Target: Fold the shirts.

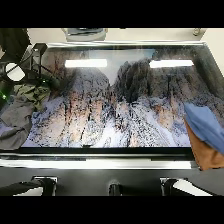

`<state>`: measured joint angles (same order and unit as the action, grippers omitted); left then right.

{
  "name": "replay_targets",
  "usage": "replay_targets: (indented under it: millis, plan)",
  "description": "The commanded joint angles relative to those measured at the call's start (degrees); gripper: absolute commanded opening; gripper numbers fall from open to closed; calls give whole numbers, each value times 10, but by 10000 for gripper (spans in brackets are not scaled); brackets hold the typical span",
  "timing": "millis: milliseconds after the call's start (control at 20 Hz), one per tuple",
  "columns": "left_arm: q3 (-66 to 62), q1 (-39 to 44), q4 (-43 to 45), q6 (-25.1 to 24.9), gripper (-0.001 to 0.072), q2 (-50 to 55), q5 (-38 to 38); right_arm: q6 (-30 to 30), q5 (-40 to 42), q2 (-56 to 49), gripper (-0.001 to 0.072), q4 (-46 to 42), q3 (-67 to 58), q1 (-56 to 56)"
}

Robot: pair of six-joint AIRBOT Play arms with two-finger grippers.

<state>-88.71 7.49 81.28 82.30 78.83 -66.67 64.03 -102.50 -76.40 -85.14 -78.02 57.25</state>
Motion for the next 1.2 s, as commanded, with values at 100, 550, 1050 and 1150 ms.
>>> replay_targets:
  millis: [100, 550, 1050, 1150]
  plan:
    - [0, -1, 0, 2, 38, 0, 0, -2, 71, 12, 43, -75, 131, 0]
    - [-74, -1, -4, 19, 38, -7, -14, -32, 162, 30, 656, -49, -8, -14]
    - [-29, 33, 172, 138, 708, 19, -214, -16, 230, 47, 647, 10, -112, -505]
    - [135, 37, 104, 141, 708, -28, -156, -16, 174, 12, 648, 31, -40, -549]
